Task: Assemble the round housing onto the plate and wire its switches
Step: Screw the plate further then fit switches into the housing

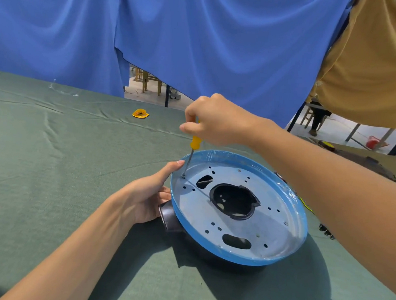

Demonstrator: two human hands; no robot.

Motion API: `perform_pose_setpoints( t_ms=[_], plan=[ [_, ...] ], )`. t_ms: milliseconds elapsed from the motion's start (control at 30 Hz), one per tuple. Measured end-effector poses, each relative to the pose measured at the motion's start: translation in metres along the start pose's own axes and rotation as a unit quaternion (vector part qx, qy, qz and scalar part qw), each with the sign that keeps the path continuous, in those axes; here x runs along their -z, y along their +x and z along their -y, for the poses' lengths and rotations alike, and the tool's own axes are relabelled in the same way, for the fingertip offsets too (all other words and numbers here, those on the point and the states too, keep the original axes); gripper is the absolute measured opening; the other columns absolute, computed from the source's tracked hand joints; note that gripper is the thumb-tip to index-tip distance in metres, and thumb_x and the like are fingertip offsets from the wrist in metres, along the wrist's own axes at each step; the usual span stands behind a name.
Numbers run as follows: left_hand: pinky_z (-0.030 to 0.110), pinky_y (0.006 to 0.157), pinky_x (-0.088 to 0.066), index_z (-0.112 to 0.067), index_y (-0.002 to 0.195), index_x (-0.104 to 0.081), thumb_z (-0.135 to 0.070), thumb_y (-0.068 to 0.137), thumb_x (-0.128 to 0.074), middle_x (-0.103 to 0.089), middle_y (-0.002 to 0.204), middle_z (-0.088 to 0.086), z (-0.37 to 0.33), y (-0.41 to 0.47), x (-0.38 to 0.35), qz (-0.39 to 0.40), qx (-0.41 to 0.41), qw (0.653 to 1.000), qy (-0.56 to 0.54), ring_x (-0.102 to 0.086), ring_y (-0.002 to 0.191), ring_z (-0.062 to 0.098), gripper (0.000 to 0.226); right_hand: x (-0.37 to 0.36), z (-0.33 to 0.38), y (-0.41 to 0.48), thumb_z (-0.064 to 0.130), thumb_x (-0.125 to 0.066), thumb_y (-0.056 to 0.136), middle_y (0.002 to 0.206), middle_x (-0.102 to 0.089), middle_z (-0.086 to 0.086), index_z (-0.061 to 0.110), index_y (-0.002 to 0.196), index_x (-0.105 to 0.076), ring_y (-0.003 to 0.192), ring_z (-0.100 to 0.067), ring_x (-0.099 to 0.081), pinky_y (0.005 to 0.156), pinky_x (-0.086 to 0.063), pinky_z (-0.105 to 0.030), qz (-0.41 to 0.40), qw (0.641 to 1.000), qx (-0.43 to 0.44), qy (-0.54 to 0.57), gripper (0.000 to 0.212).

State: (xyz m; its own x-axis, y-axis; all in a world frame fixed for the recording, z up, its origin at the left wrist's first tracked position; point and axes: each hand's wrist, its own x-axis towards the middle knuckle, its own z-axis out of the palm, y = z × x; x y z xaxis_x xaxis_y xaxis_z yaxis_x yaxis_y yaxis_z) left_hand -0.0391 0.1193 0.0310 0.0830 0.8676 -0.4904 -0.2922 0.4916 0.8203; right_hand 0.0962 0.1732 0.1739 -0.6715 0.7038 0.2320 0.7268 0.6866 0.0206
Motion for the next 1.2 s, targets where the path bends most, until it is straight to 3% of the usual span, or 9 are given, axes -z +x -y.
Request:
perform_pose_setpoints(
  t_ms=[133, 267, 400, 500, 633, 767, 900, 1067, 1200],
  plan=[
    [0.047, 0.074, -0.062, 0.003, 0.101, -0.070, -0.055, 0.060, -0.080, -0.070, 0.092, 0.020, 0.000, -0.002, 0.000, 0.008, 0.003, 1.000, -0.007, -0.070, 0.078, 0.032, 0.072, 0.006, 0.006, 0.002, 0.057, -0.054, 0.089, 0.084, -0.054, 0.002, 0.023, 0.089, -0.051, 0.080, -0.020, -0.054, 0.059, -0.040, -0.031, 0.066, 0.996, -0.058, -0.025, 0.034],
    [0.050, 0.089, -0.057, 0.004, 0.111, -0.068, -0.056, 0.058, -0.080, -0.066, 0.103, 0.021, 0.000, -0.003, -0.001, 0.012, 0.005, 1.000, -0.017, -0.064, 0.092, 0.034, 0.081, 0.025, 0.013, 0.000, 0.022, -0.056, 0.089, 0.072, -0.058, 0.000, 0.012, 0.113, -0.053, 0.051, -0.013, -0.049, 0.036, -0.036, -0.014, 0.147, 0.985, -0.055, 0.076, 0.027],
    [0.052, 0.096, -0.053, 0.007, 0.118, -0.066, -0.056, 0.056, -0.081, -0.064, 0.103, 0.021, 0.000, -0.003, -0.001, 0.014, 0.008, 1.000, -0.018, -0.062, 0.094, 0.034, 0.090, 0.016, 0.013, 0.004, 0.019, -0.057, 0.090, 0.073, -0.063, -0.002, 0.016, 0.098, -0.056, 0.064, -0.017, -0.064, 0.043, -0.038, -0.019, 0.070, 0.997, -0.018, 0.024, 0.009],
    [0.054, 0.102, -0.049, 0.008, 0.122, -0.063, -0.056, 0.056, -0.081, -0.063, 0.106, 0.022, 0.000, -0.002, -0.001, 0.012, 0.005, 1.000, -0.024, -0.059, 0.097, 0.035, 0.093, 0.003, 0.012, 0.009, 0.034, -0.052, 0.096, 0.082, -0.059, -0.010, 0.010, 0.079, -0.054, 0.081, -0.030, -0.057, 0.057, -0.038, -0.031, 0.017, 0.999, -0.007, -0.047, 0.030],
    [0.047, 0.086, -0.057, 0.003, 0.108, -0.069, -0.056, 0.054, -0.081, -0.067, 0.096, 0.020, 0.000, -0.003, -0.001, 0.013, 0.008, 1.000, -0.013, -0.065, 0.087, 0.033, 0.081, 0.009, 0.014, 0.006, 0.057, -0.051, 0.092, 0.080, -0.052, 0.002, 0.018, 0.092, -0.048, 0.072, -0.017, -0.050, 0.052, -0.035, -0.029, 0.079, 0.994, -0.063, -0.041, 0.039],
    [0.046, 0.078, -0.059, 0.003, 0.101, -0.068, -0.055, 0.056, -0.081, -0.065, 0.097, 0.020, 0.000, -0.002, -0.001, 0.010, 0.012, 1.000, -0.016, -0.065, 0.083, 0.032, 0.074, 0.023, 0.016, -0.001, 0.025, -0.058, 0.089, 0.082, -0.061, 0.001, 0.018, 0.110, -0.052, 0.060, -0.010, -0.057, 0.034, -0.036, -0.013, 0.137, 0.989, -0.047, 0.040, 0.023],
    [0.044, 0.076, -0.060, 0.004, 0.098, -0.069, -0.055, 0.059, -0.080, -0.066, 0.096, 0.021, 0.001, -0.002, 0.000, 0.010, 0.017, 1.000, -0.011, -0.065, 0.083, 0.032, 0.072, 0.011, 0.015, 0.000, 0.021, -0.060, 0.088, 0.090, -0.063, -0.008, 0.013, 0.093, -0.061, 0.082, -0.025, -0.060, 0.053, -0.041, -0.029, 0.045, 0.998, -0.011, -0.043, 0.009],
    [0.042, 0.082, -0.059, 0.002, 0.091, -0.067, -0.055, 0.059, -0.080, -0.062, 0.088, 0.017, 0.000, -0.001, -0.001, 0.003, 0.014, 1.000, -0.014, -0.060, 0.079, 0.029, 0.067, 0.003, 0.013, 0.003, 0.044, -0.051, 0.095, 0.071, -0.050, -0.003, 0.017, 0.070, -0.044, 0.061, -0.017, -0.046, 0.049, -0.030, -0.029, 0.040, 0.996, -0.059, -0.059, 0.038],
    [0.040, 0.066, -0.061, 0.003, 0.092, -0.066, -0.054, 0.059, -0.080, -0.063, 0.084, 0.017, 0.000, -0.002, -0.001, 0.004, 0.014, 1.000, -0.014, -0.065, 0.070, 0.029, 0.068, 0.021, 0.017, 0.002, 0.042, -0.060, 0.091, 0.073, -0.062, -0.001, 0.014, 0.102, -0.054, 0.038, -0.006, -0.056, 0.036, -0.038, -0.015, 0.153, 0.985, -0.081, 0.025, 0.031]
  ],
)
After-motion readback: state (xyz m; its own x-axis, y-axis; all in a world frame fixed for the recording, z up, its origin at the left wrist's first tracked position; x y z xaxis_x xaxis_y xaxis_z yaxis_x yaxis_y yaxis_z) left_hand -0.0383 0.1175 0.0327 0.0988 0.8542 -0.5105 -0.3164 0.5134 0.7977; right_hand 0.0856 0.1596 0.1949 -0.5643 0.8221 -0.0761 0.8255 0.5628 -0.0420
